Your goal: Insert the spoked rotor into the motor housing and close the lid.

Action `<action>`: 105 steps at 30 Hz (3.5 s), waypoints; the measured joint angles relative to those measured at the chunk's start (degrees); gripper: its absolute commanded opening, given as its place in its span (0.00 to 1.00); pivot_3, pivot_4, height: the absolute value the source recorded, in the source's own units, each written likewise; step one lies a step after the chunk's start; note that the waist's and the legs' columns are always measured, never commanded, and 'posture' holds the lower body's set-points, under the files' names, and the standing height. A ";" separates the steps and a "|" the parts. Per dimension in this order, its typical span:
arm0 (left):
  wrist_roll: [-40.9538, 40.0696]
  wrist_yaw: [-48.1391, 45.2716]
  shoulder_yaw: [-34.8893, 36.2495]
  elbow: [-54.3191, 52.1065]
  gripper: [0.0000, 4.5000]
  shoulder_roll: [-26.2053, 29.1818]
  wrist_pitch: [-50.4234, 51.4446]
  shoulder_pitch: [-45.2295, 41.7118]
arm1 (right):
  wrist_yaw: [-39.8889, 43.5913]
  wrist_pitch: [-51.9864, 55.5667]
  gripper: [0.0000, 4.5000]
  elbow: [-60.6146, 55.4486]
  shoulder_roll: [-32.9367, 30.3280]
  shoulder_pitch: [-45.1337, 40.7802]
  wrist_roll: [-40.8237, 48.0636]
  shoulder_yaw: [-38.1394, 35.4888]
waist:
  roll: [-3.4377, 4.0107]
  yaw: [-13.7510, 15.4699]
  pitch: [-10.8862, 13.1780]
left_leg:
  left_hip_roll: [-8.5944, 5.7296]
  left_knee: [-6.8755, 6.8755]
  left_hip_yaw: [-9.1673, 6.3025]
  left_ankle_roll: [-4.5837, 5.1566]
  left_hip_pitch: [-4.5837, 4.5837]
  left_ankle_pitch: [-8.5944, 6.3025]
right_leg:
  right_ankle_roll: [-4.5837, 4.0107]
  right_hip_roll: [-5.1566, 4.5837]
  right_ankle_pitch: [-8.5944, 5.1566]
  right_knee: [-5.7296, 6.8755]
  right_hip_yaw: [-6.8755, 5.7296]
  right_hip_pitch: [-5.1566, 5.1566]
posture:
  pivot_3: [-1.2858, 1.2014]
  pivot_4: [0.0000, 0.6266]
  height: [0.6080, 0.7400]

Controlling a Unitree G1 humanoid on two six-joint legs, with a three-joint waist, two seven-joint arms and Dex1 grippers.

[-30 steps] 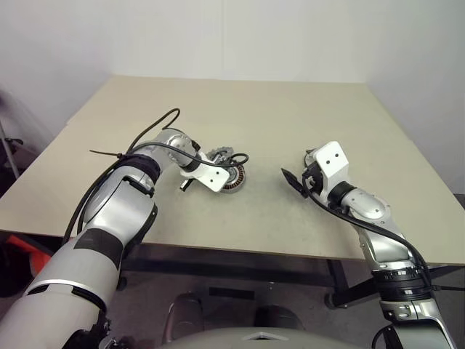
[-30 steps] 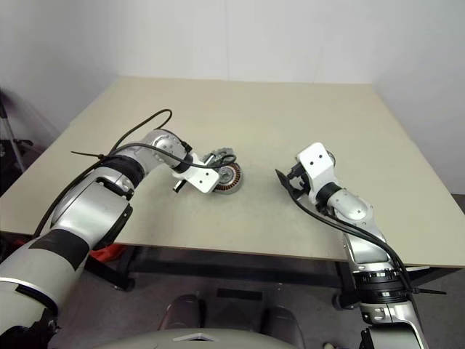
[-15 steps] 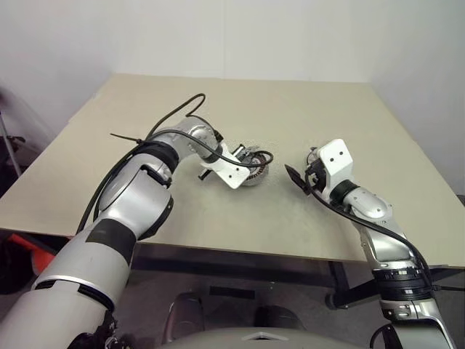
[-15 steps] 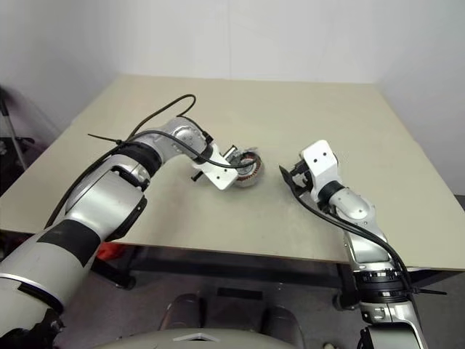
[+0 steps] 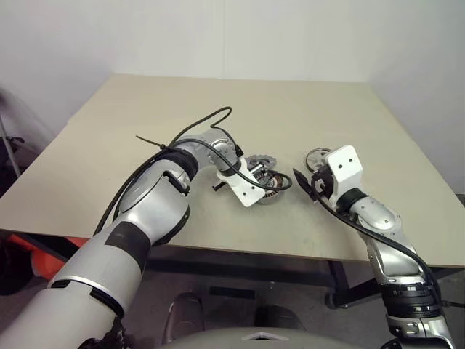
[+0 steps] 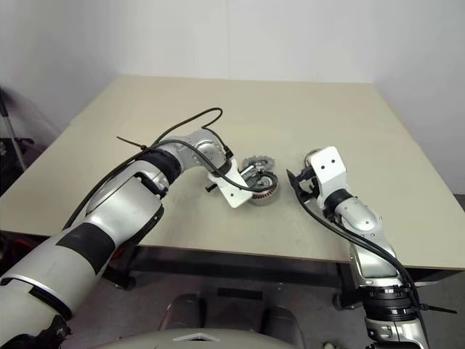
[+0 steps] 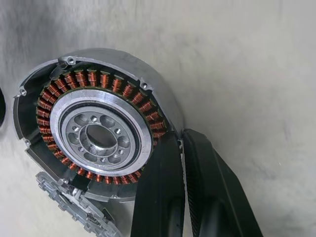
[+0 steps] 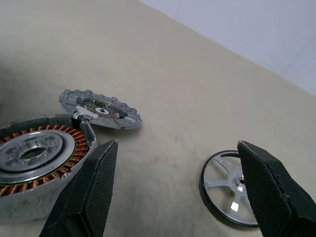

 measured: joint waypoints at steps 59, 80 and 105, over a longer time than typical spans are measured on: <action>-47.48 11.99 33.73 -55.23 0.48 9.12 55.83 48.78 | 7.55 13.36 0.97 9.62 -6.79 3.74 8.23 -8.34 | 0.36 -0.85 -0.20 | -0.07 -0.11 0.04 0.10 0.10 -0.04 | 0.53 -0.18 -0.30 -0.14 -0.13 0.10 | 0.52 0.00 1.00; -47.98 8.46 31.98 -58.02 0.49 12.03 58.24 48.82 | 5.15 15.16 0.49 13.90 -3.98 2.92 9.46 -9.50 | 0.43 -1.09 -0.25 | -0.09 -0.18 0.06 0.09 0.61 -0.05 | 0.58 -0.20 -0.34 -0.18 -0.12 0.61 | 0.52 0.00 1.00; -47.91 9.37 31.63 -57.86 0.49 10.73 58.23 48.79 | 11.88 21.26 0.14 -0.44 0.11 -8.94 16.01 1.39 | 0.46 -2.20 -0.25 | -0.05 -0.36 0.08 0.07 0.76 -0.03 | 0.62 -0.08 -0.38 -0.22 -0.02 0.62 | 0.52 0.00 1.00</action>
